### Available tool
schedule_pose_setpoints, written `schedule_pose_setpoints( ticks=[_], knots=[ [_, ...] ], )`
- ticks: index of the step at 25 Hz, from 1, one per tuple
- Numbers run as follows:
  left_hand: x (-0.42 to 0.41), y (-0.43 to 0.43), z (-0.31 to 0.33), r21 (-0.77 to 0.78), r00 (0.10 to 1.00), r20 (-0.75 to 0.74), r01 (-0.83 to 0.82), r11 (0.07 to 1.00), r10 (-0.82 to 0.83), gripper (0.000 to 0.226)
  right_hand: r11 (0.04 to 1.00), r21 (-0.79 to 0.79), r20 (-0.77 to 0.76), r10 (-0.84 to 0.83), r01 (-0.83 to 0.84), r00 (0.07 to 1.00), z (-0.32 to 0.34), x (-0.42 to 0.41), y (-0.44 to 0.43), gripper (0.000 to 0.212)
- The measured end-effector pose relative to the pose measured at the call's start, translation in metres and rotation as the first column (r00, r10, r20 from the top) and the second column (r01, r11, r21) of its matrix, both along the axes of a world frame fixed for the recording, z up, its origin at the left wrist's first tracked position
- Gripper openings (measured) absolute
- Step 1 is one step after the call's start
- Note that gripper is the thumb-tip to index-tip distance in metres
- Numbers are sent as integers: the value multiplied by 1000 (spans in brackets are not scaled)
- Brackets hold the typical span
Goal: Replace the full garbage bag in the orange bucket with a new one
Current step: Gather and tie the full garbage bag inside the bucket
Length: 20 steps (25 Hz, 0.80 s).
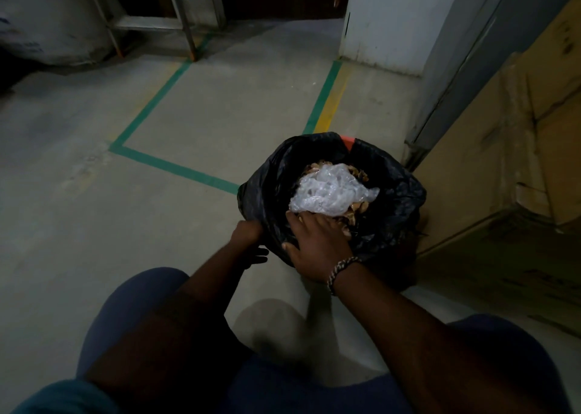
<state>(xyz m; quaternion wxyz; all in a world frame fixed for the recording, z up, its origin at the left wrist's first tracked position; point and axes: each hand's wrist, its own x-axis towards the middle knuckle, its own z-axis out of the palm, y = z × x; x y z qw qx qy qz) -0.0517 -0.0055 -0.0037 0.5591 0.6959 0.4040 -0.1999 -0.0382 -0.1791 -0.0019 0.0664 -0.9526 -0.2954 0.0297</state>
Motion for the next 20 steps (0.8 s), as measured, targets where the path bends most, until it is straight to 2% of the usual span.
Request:
schedule_pose_setpoints(
  ticks=[2, 3, 4, 6, 7, 8, 9, 10, 11, 13, 14, 16, 18, 20],
  knots=[
    [-3, -4, -2, -12, 993, 115, -28, 1000, 29, 29, 1000, -3, -11, 21, -21, 1000, -1, 0, 3, 70],
    [-2, -1, -14, 15, 985, 149, 82, 997, -83, 31, 1000, -5, -15, 28, -28, 999, -1, 1, 3, 69],
    [0, -1, -15, 21, 962, 262, 68, 997, -71, 29, 999, -4, -17, 39, -39, 999, -1, 1, 3, 67],
    [1, -3, -7, -175, 940, 186, -254, 951, 286, 18, 998, -2, -19, 61, -61, 998, -1, 0, 3, 63],
    [2, 1, -11, -154, 927, 121, -335, 930, 354, 17, 998, 6, -16, 68, -68, 998, 0, -1, 2, 60],
    [5, 2, -5, -26, 960, 126, -249, 968, 250, 20, 997, 26, -9, 72, -71, 997, 1, -1, 2, 56],
    [6, 2, 1, 36, 974, 170, -160, 986, 152, 24, 996, 54, -7, 69, -68, 998, 2, 0, 2, 51],
    [4, 1, 12, 1, 986, 133, -103, 995, 102, 28, 994, 87, 12, 67, -67, 998, 3, 0, 1, 46],
    [3, 3, 13, -23, 971, 188, -147, 989, 149, 31, 991, 114, 36, 63, -67, 997, 4, 0, 0, 44],
    [9, 1, 32, -222, 918, 276, -228, 948, 286, 29, 985, 155, 82, 65, -77, 995, 7, -4, 0, 46],
    [10, -2, 36, -245, 912, 278, -236, 940, 301, 25, 983, 168, 81, 62, -75, 995, 9, -5, 0, 48],
    [10, -13, 53, -392, 896, 240, -263, 881, 374, 18, 986, 162, 54, 29, -38, 998, 13, -8, 2, 49],
    [9, -22, 60, -375, 896, 331, -164, 912, 297, 20, 983, 183, 56, 3, -13, 998, 16, -9, 5, 42],
    [9, -23, 61, -366, 844, 449, -127, 922, 294, 28, 968, 251, 124, -9, -23, 992, 17, -12, 8, 30]
  ],
)
